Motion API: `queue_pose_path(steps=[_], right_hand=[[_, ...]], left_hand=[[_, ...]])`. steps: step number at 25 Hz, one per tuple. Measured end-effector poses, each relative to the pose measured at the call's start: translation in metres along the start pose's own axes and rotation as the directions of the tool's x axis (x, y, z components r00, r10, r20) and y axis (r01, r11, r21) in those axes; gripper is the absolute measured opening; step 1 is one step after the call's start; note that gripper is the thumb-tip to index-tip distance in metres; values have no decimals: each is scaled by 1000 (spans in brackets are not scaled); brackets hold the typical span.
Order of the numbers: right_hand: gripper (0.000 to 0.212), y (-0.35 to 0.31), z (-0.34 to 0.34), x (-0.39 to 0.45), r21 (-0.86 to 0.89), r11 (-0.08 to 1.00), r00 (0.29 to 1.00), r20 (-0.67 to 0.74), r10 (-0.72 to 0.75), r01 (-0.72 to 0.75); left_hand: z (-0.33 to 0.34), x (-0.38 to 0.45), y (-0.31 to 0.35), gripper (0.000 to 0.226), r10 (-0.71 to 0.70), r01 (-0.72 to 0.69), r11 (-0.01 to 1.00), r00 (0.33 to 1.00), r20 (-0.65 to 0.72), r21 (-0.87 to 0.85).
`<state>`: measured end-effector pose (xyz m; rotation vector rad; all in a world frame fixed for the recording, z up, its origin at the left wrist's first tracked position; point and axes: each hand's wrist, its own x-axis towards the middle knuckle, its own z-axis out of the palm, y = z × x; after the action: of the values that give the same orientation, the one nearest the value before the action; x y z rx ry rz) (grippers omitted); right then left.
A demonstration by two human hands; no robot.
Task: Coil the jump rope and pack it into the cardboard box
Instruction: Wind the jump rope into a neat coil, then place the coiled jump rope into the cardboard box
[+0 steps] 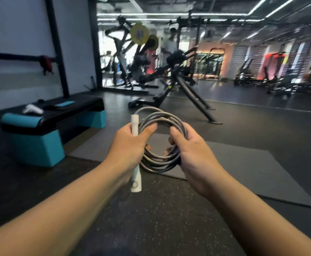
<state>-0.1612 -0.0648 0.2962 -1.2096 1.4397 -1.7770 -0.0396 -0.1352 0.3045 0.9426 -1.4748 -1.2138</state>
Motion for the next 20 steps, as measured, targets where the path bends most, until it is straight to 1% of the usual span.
queue_pose_path(steps=[2,3,5,6,8,10,13,15,17,19,20], right_hand=[[19,-19,39,5,-21,999,997,71,41,-39],[20,-33,63,6,-22,998,991,115,65,-63],[21,-70,114,10,-20,995,972,215,95,-93],[20,-92,140,13,-12,994,960,259,106,-106],[20,-145,200,21,29,989,933,338,125,-144],[20,-198,256,29,87,982,909,399,119,-166],[21,-273,331,35,143,964,859,497,125,-223],[21,-310,368,31,151,948,817,555,153,-280],[23,-335,398,21,149,934,776,607,172,-324],[24,-345,423,8,127,936,739,652,170,-328],[25,-346,436,1,103,939,719,672,177,-327]], left_hand=[[-44,2,16,28,-60,60,998,996,-63,-7],[-68,2,29,32,-90,89,996,992,-93,-9],[-121,3,62,42,-149,147,989,975,-167,-26],[-148,4,82,42,-173,166,985,963,-209,-50],[-208,6,134,34,-210,180,976,934,-290,-127],[-261,8,190,24,-218,164,971,907,-360,-176],[-330,6,268,20,-223,145,970,842,-491,-193],[-366,-1,305,16,-237,144,968,791,-564,-205],[-394,-12,328,17,-256,161,965,740,-622,-206],[-418,-23,338,20,-273,166,961,690,-671,-220],[-430,-28,338,20,-297,176,954,652,-698,-242]])
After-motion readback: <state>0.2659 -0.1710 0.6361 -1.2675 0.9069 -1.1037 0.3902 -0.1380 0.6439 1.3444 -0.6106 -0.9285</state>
